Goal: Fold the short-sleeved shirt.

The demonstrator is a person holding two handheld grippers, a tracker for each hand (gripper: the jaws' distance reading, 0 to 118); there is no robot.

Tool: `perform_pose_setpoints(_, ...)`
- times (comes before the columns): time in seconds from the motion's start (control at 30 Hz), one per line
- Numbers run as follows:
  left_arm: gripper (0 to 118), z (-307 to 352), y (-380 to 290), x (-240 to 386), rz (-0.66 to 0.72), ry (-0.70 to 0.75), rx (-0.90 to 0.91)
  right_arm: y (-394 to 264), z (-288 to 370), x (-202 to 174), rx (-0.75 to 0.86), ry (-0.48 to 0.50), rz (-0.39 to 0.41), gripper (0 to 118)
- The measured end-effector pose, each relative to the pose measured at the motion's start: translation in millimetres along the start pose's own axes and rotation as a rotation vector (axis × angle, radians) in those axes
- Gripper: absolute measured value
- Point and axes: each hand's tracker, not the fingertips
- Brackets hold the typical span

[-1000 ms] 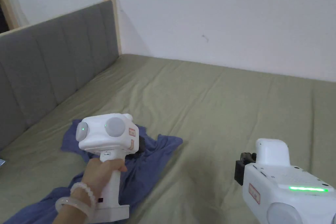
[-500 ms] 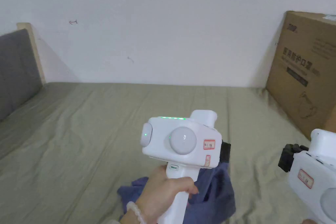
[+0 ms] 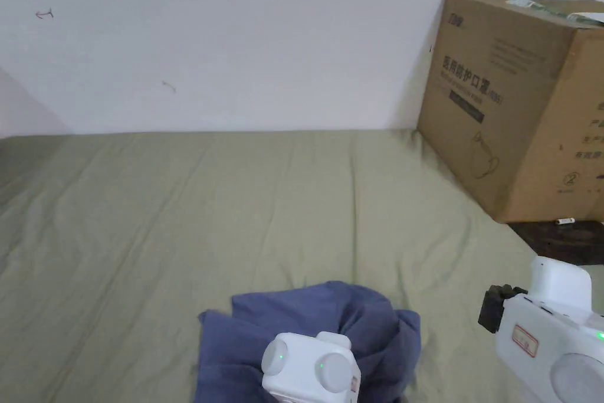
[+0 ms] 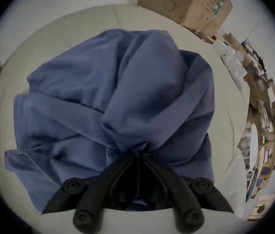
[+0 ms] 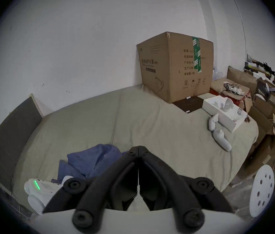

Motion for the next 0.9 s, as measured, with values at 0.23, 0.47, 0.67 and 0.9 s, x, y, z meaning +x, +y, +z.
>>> perform_pose_setpoints(0.23,101,49.3,9.6,-11.5,0.021,-0.059,0.084,-2.2,-10.4,-22.2,-0.028,0.049,0.025,0)
perform_pose_setpoints(0.47,92,131.3,-14.0,-71.0,0.188,-0.083,0.264,-5.4,-13.3,-44.5,-0.045,0.113,0.054,0)
perform_pose_setpoints(0.67,0,104.5,-94.4,-118.5,0.280,0.072,0.156,-29.7,-26.5,-64.2,-0.110,0.144,0.092,0)
perform_pose_setpoints(0.9,0,89.1,-91.5,-141.7,0.363,0.046,0.134,-33.2,-49.7,-84.0,-0.153,0.167,0.130,0)
